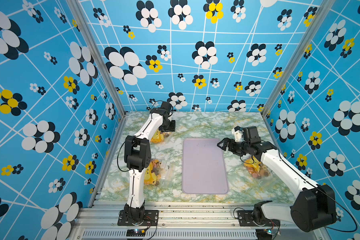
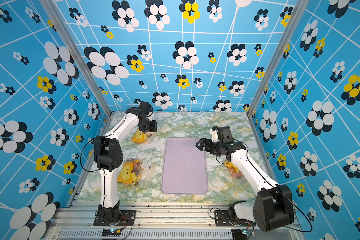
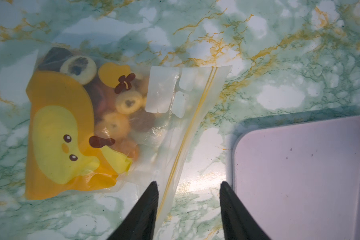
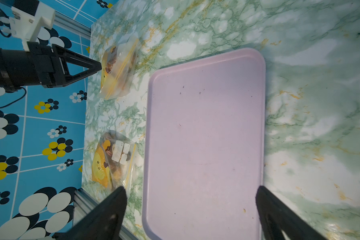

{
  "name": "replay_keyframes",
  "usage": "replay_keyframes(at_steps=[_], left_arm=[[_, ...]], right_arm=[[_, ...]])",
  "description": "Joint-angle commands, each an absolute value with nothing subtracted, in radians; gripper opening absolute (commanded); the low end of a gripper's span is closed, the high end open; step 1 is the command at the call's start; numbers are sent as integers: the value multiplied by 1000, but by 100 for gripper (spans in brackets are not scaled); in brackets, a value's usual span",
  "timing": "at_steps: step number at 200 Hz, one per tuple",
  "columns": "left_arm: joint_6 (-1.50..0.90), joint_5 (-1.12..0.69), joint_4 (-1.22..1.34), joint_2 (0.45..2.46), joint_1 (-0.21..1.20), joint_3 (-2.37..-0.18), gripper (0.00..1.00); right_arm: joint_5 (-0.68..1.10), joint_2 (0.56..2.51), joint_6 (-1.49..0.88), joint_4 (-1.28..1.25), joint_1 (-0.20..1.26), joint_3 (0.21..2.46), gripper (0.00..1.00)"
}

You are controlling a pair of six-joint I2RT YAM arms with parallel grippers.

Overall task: Pour cookies out of the ziploc bag
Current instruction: Open the ziploc bag at the center of the board.

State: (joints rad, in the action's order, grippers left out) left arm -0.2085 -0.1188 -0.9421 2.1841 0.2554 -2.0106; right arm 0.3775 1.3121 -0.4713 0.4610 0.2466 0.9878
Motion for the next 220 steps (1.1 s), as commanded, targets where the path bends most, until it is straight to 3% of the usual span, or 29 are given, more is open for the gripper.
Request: replay_keyframes(at_steps=[1, 38, 44, 93, 107, 153, 220], left_arm=[[-179, -94, -990, 2210, 274, -2033, 50], [-169, -60, -998, 2225, 291, -2028, 44], [-168, -58, -1001, 2229, 291, -2028, 38], [-161, -10, -1013, 2246, 293, -2034, 38], [-158, -7, -1015, 2250, 294, -2034, 32], [-158, -3, -1013, 2263, 299, -2025, 26], [-163, 9, -1021, 2253, 299, -2016, 0]], right_arm=[[397, 1314, -459, 441, 251, 965, 99], [403, 1343, -462, 418, 252, 957, 99], [407, 1347, -466, 415, 252, 957, 99], [411, 1351, -468, 402, 252, 951, 99], [411, 1353, -472, 400, 252, 948, 99], [394, 1343, -477, 392, 252, 943, 99], [339, 1311, -490, 381, 252, 930, 99]])
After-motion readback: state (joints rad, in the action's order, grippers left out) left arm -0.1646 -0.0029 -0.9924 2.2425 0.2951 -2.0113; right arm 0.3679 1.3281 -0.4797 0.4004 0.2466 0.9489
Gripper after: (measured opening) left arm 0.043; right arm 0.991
